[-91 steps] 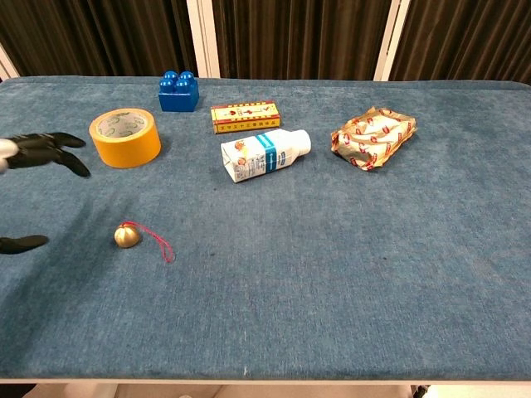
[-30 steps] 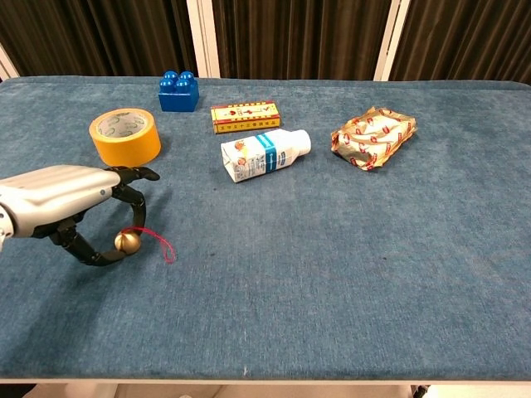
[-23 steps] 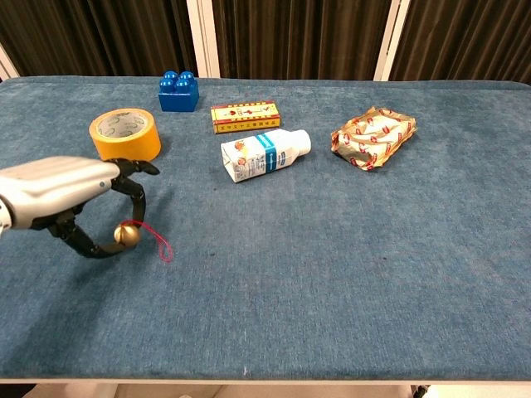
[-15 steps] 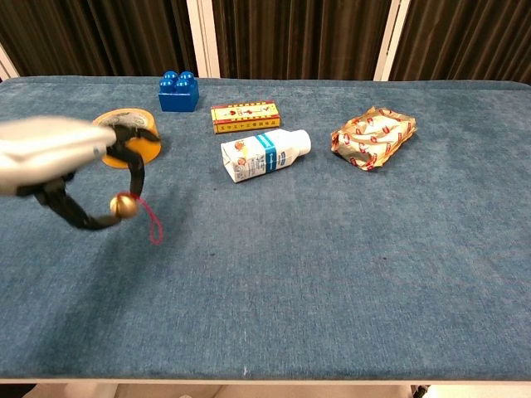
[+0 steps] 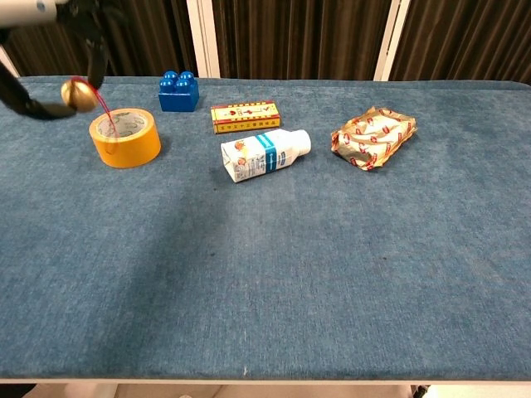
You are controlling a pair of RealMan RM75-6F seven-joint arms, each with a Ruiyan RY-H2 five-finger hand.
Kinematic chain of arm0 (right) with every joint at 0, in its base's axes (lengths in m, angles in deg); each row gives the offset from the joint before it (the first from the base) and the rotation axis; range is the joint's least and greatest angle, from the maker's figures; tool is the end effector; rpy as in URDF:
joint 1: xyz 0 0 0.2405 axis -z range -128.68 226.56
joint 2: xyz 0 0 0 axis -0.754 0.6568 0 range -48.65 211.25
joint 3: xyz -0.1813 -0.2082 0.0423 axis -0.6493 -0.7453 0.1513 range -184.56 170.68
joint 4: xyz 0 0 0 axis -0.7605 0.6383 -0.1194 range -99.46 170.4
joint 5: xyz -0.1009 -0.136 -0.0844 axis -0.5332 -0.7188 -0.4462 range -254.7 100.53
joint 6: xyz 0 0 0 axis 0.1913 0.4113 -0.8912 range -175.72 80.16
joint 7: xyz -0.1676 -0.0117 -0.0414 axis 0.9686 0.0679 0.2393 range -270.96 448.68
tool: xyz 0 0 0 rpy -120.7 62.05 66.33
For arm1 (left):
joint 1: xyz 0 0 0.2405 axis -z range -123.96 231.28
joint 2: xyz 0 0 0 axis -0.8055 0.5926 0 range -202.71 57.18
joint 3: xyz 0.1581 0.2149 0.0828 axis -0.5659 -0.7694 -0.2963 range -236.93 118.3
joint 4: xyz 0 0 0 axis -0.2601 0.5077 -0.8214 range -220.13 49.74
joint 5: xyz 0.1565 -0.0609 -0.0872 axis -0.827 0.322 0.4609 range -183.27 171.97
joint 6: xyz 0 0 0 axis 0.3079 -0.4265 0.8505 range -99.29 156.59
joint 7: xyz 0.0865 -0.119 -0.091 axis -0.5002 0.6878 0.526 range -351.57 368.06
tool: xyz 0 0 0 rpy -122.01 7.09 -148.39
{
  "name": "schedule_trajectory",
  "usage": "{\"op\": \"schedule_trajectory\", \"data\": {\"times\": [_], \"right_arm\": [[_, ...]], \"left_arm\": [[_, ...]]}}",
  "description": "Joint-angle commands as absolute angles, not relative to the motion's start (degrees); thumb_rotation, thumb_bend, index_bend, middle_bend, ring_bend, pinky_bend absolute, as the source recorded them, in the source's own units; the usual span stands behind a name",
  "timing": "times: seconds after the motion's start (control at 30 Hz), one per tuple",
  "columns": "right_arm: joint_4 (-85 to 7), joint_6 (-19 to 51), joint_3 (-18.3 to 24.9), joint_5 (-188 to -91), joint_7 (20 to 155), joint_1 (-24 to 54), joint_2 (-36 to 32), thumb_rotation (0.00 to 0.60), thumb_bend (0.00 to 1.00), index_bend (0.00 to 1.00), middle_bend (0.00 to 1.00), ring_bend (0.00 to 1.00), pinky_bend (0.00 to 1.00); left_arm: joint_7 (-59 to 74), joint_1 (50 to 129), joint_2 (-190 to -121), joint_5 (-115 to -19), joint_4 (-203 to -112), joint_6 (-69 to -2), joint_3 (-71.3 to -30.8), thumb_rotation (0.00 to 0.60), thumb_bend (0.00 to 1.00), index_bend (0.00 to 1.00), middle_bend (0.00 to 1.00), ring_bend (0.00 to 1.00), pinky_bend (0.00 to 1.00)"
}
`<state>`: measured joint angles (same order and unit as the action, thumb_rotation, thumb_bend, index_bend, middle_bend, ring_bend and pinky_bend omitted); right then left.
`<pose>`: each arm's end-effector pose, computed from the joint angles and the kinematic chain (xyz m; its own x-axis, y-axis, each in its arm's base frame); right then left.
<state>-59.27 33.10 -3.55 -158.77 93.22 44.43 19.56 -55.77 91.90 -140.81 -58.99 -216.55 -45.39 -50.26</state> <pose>-0.3349 -0.2087 0.1932 0.4519 -0.0735 0.8890 -0.8876 0.0621 0.4563 -0.1030 0.2977 0.1109 0.7121 0.0858 0.6968 0.6690 -0.3837 -0.6365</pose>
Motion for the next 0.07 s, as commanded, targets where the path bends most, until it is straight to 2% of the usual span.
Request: {"op": "schedule_trajectory", "data": {"times": [0.03,0.07], "right_arm": [[-59.3,33.0,-3.5,-158.7,93.1,44.4,19.6,0.600,0.30,0.22,0.16,0.11,0.00],[-59.3,33.0,-3.5,-158.7,93.1,44.4,19.6,0.600,0.30,0.22,0.16,0.11,0.00]], "left_arm": [[-60.1,94.5,-139.6,-55.6,-219.8,-47.6,-49.8,0.600,0.39,0.52,0.05,0.00,0.12],[-60.8,95.0,-139.5,-54.9,-220.2,-47.8,-49.8,0.600,0.39,0.52,0.05,0.00,0.12]]}}
